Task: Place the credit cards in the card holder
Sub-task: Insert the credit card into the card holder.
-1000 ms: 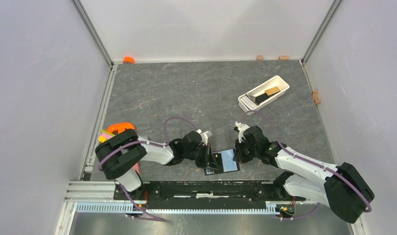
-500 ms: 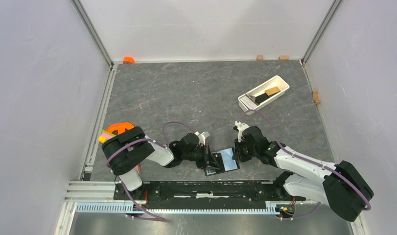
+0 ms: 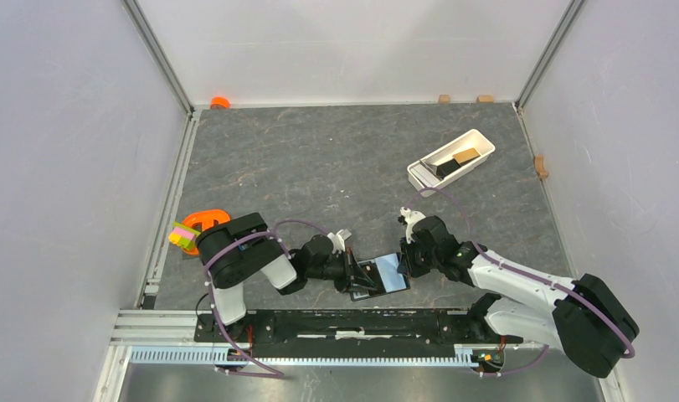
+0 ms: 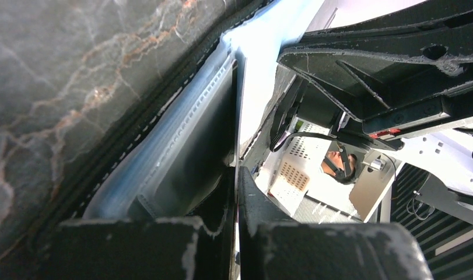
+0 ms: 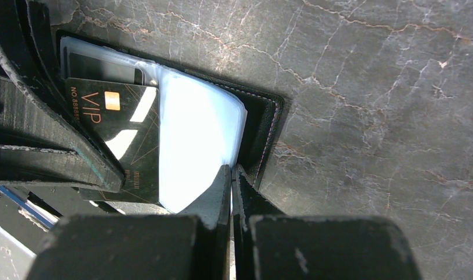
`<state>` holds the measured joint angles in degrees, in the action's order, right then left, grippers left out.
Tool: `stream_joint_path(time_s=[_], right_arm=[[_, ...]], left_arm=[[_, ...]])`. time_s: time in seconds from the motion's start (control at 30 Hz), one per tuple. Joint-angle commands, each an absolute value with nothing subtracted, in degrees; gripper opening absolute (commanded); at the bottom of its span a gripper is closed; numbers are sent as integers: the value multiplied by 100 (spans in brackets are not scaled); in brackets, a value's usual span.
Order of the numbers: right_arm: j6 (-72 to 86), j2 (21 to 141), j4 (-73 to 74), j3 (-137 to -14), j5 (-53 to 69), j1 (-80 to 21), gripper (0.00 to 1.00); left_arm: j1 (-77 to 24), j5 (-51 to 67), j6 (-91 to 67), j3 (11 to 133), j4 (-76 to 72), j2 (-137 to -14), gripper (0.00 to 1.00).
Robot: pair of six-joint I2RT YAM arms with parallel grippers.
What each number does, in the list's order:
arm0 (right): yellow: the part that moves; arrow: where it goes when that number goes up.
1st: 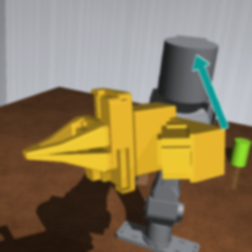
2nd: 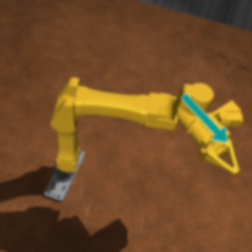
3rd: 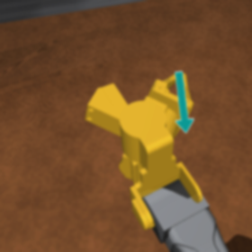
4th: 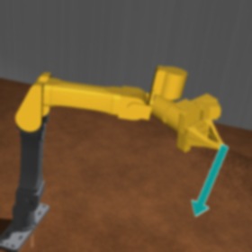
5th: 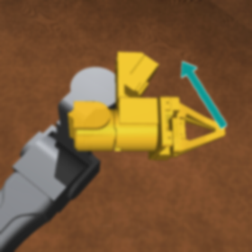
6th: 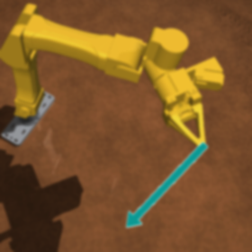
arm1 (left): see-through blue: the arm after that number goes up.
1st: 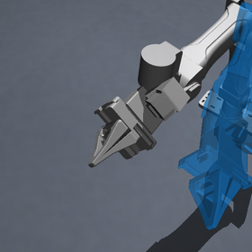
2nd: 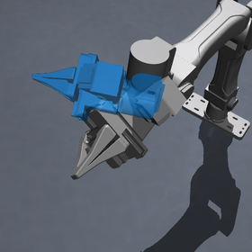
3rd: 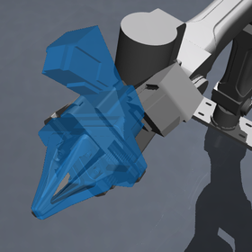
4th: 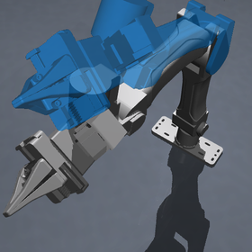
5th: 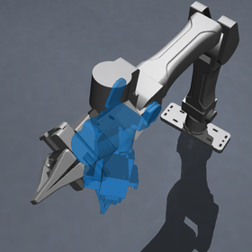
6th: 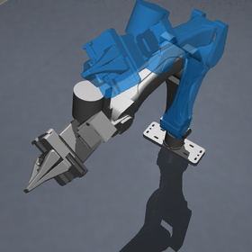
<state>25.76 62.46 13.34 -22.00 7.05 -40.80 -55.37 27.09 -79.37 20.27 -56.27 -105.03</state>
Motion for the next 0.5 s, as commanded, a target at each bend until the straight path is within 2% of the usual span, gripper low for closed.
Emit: stream_joint_path(time_s=[0.0,0.47], right_arm=[[2474,6434,1876,-2126,62,-4104,0],[2493,6443,1930,-2148,35,-4166,0]], left_arm=[[-5453,2632,-8007,2027,-5796,-10691,2],[-5168,3294,-7005,2271,-4952,-10771,2]])
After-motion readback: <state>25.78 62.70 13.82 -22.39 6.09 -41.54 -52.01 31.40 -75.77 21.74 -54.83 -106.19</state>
